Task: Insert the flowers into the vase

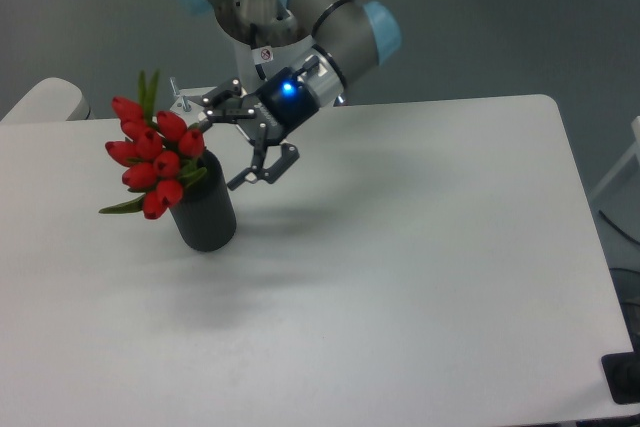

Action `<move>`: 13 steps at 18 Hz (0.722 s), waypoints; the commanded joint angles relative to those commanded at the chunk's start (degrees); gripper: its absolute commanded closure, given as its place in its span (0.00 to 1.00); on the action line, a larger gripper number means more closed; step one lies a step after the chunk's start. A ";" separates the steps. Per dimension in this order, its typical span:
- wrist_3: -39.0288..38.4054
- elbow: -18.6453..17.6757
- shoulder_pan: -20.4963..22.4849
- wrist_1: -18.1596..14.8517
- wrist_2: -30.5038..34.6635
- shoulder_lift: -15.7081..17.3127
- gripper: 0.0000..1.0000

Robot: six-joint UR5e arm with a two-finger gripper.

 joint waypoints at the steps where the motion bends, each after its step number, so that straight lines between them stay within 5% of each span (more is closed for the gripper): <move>1: -0.09 1.32 0.35 -0.09 3.42 0.00 0.00; 6: 0.00 7.12 2.20 -0.27 15.57 -1.40 0.00; 13: 0.70 19.42 2.11 0.44 23.48 -13.95 0.00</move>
